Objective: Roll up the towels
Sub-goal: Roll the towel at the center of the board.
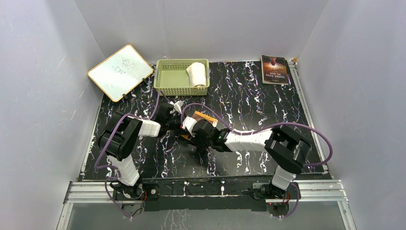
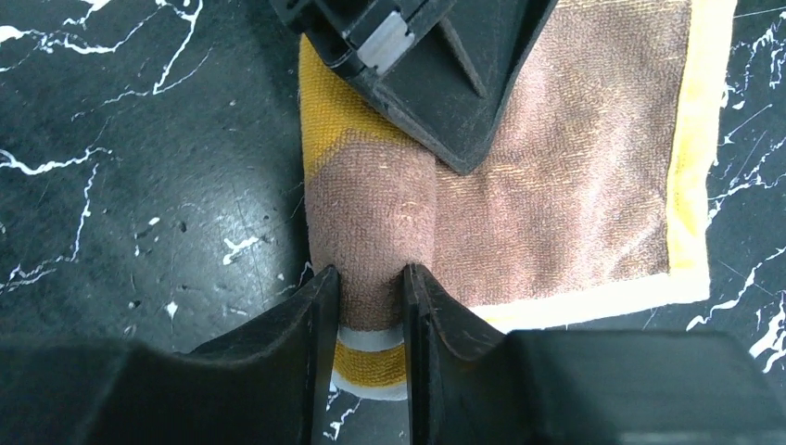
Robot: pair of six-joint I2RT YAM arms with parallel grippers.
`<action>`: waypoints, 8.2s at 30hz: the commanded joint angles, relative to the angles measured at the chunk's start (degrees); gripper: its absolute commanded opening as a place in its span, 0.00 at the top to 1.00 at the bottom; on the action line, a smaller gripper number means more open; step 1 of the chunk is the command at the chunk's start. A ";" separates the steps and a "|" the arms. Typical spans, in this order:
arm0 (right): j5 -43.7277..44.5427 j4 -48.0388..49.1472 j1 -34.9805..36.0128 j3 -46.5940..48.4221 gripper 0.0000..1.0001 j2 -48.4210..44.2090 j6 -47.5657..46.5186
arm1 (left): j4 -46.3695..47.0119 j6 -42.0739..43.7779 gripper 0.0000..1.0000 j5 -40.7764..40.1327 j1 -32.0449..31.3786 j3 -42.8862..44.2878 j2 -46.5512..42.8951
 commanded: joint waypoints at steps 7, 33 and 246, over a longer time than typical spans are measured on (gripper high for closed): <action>1.53 1.97 0.39 1.41 0.89 5.34 0.39 | -14.75 2.75 0.97 -10.57 3.82 -4.83 0.66; -55.13 -5.06 -14.34 16.45 0.91 16.67 14.57 | -37.96 6.90 0.48 -11.05 12.77 -0.59 -33.66; -12.12 43.49 2.14 -14.72 0.24 -3.41 -37.54 | -9.75 -0.30 0.95 4.97 13.62 -12.26 -8.90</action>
